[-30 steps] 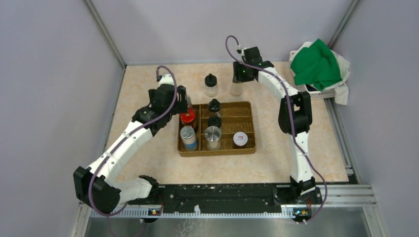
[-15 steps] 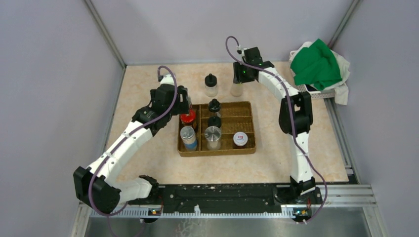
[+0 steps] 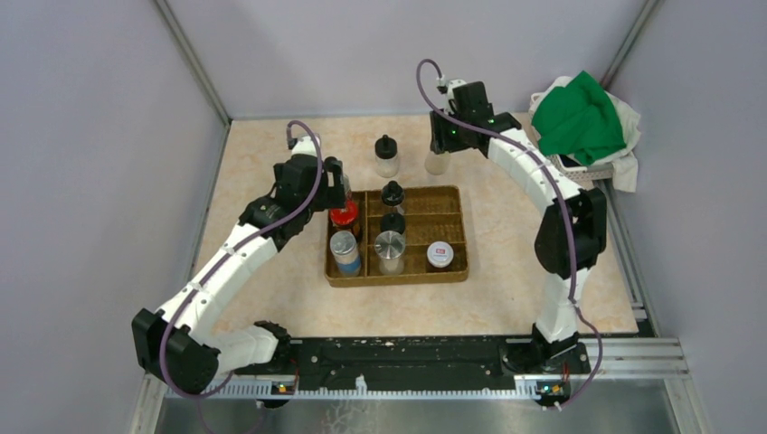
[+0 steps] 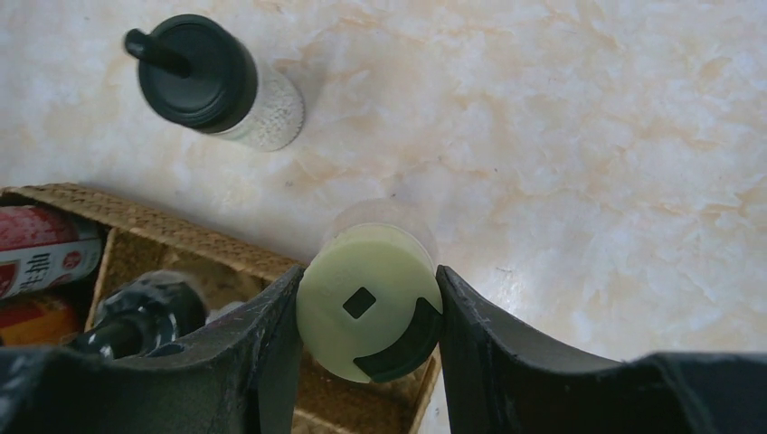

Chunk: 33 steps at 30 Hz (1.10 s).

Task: Organize the condiment bottles
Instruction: Pick up the bottle from the center of the board, then place the bottle in the storage box.

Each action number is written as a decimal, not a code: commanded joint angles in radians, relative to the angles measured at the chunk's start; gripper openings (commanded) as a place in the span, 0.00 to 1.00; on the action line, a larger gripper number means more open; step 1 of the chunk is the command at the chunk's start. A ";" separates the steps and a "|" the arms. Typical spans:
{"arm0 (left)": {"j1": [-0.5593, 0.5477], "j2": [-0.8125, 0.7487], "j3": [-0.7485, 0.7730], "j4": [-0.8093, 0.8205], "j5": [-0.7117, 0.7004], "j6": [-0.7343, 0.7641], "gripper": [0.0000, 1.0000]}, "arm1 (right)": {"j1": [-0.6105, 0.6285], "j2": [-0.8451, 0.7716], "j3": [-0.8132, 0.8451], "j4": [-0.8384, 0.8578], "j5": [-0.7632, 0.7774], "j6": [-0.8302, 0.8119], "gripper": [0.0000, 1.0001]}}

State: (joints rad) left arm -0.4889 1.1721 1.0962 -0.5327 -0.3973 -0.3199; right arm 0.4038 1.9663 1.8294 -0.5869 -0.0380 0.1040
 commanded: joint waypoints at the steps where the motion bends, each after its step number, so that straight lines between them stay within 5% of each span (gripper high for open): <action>1: 0.001 -0.031 0.005 0.015 0.003 0.002 0.99 | 0.025 -0.130 -0.054 0.033 0.030 -0.013 0.13; 18: 0.002 -0.032 0.026 0.012 -0.001 0.009 0.99 | 0.163 -0.490 -0.468 0.027 0.109 0.029 0.11; 33: 0.002 -0.067 0.030 -0.014 0.012 -0.004 0.99 | 0.292 -0.568 -0.672 0.068 0.204 0.070 0.08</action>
State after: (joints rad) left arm -0.4889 1.1419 1.0966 -0.5480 -0.3889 -0.3161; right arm 0.6922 1.4464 1.1824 -0.5625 0.1165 0.1600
